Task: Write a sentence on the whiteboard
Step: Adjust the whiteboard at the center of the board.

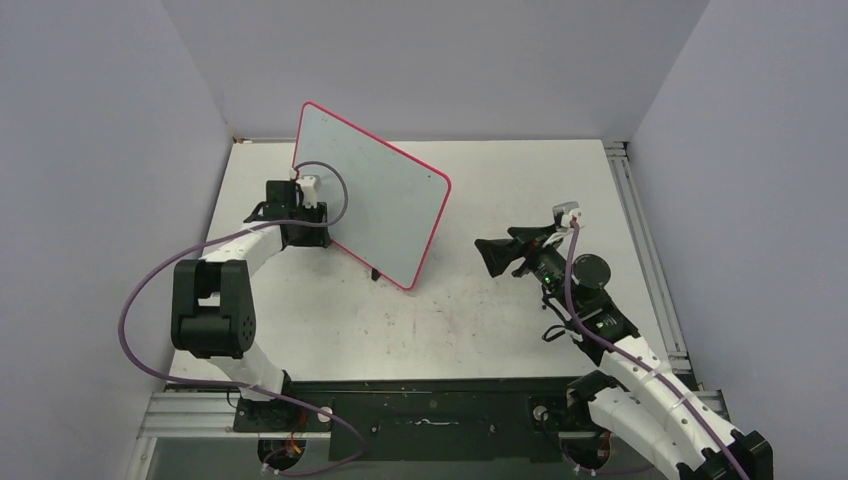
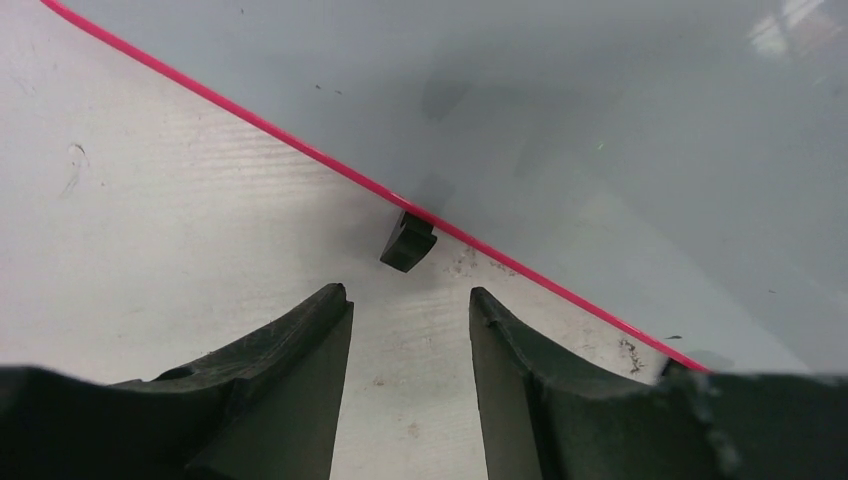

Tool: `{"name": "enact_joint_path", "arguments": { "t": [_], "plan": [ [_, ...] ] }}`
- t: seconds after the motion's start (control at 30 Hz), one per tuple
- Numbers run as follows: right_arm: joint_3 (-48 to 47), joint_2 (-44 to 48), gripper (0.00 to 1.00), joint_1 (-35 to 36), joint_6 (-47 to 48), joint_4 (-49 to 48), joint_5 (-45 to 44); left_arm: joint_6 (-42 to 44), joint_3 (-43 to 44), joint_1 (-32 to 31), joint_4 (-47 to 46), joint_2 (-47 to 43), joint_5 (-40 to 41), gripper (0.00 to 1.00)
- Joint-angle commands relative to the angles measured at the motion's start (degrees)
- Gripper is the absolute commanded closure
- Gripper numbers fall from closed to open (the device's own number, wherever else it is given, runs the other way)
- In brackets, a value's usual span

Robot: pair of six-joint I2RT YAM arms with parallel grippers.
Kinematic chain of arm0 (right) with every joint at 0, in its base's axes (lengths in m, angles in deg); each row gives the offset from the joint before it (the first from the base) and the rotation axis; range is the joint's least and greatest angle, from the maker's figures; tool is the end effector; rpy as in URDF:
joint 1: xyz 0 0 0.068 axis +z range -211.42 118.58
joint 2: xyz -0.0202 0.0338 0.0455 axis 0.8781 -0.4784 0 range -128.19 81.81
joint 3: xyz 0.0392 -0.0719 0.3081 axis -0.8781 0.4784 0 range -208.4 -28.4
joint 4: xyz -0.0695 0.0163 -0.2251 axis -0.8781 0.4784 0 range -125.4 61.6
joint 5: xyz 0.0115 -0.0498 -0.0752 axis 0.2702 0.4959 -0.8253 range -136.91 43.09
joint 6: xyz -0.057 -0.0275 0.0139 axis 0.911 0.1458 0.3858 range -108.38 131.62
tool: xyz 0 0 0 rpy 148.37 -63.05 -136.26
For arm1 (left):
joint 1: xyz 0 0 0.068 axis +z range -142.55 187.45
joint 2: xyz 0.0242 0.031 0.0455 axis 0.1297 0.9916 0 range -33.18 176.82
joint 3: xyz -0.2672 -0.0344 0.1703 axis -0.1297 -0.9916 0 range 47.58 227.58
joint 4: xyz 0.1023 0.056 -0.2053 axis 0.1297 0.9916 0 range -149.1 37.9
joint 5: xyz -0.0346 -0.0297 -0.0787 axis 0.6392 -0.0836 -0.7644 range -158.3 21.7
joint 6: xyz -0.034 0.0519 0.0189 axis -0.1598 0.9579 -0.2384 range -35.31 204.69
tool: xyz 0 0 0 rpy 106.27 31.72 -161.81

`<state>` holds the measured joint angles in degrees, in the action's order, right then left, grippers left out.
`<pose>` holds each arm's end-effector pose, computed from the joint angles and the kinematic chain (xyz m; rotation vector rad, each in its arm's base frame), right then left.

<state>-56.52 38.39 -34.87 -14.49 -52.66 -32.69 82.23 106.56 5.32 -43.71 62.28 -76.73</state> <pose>0.1222 0.0749 0.3320 -0.2122 1.5970 0.9117 0.3365 -0.0200 0.2444 0.0558 2.4742 -0.2165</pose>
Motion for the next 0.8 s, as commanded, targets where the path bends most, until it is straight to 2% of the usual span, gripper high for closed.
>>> {"name": "enact_joint_path", "arguments": {
  "t": [0.0, 0.2, 0.43, 0.77],
  "plan": [
    [-1.44, 1.4, 0.0, -0.53, 1.29, 2.14, -1.08, 2.14, 1.66, 0.11, -6.18, 0.93, -2.6, 0.56],
    [-2.21, 0.72, 0.0, -0.61, 1.65, 2.09, -1.12, 2.18, 3.46, 0.11, -5.7, 3.81, -1.88, 0.62],
    [-2.29, 0.72, 0.0, -0.62, 2.15, 2.26, -2.04, 2.12, 4.49, 0.06, -5.56, 6.29, -2.12, 0.64],
    [-2.98, -1.1, 0.0, -0.68, 2.51, 1.43, -1.83, 3.84, 4.43, 0.02, -5.91, 6.82, -2.8, 0.72]
  ]
}}
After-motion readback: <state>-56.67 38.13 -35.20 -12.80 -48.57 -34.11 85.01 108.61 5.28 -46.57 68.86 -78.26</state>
